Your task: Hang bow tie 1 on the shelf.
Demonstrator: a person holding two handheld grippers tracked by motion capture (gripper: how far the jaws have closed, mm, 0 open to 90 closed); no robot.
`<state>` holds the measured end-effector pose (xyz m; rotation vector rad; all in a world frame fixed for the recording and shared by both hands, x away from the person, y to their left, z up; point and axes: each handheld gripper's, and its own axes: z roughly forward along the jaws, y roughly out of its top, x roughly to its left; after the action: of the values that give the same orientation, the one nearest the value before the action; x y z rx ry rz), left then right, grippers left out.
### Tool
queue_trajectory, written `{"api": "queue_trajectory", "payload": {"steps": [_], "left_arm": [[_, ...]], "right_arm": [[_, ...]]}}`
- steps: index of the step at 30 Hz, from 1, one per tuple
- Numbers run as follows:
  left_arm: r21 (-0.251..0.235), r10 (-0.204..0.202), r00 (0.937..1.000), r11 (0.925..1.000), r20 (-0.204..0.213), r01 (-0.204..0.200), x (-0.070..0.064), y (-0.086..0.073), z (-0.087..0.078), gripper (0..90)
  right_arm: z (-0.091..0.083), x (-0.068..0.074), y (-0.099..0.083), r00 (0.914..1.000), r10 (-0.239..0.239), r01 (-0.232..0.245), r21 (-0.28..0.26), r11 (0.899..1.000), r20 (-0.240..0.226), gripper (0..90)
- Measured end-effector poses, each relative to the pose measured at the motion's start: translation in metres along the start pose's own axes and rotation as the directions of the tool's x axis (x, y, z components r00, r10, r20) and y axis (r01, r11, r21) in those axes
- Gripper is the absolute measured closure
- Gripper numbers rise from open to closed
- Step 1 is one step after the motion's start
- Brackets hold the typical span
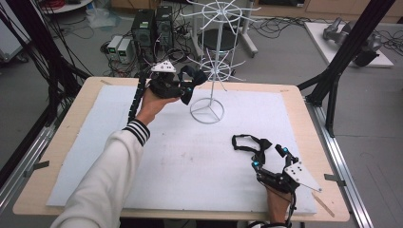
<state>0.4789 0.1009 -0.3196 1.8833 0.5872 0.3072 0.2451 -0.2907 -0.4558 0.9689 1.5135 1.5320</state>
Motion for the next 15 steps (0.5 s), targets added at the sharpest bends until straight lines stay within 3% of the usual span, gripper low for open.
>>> {"api": "queue_trajectory", "payload": {"steps": [4,8,12,15], "left_arm": [[-0.007,0.002,0.9992,1.0,-0.04,-0.003,-0.001,-0.004,-0.002,53.2],[-0.01,0.017,0.9928,0.9998,-0.119,-0.018,-0.002,-0.008,-0.007,34.5],[-0.043,0.016,0.9906,0.9989,-0.136,-0.022,-0.002,-0.013,-0.018,23.4],[-0.087,0.011,0.9925,0.996,-0.122,-0.022,-0.004,-0.018,-0.031,18.3]], "right_arm": [[0.0,0.0,0.0,1.0,-0.001,0.001,-0.001,1.0,0.001,11.0],[0.0,0.0,0.0,1.0,0.002,-0.002,-0.002,1.0,0.0,11.0],[0.0,0.0,0.0,1.0,0.005,-0.005,-0.004,1.0,-0.001,11.0],[-0.001,0.0,0.0,1.0,0.003,-0.003,-0.004,1.0,-0.002,11.0]]}}
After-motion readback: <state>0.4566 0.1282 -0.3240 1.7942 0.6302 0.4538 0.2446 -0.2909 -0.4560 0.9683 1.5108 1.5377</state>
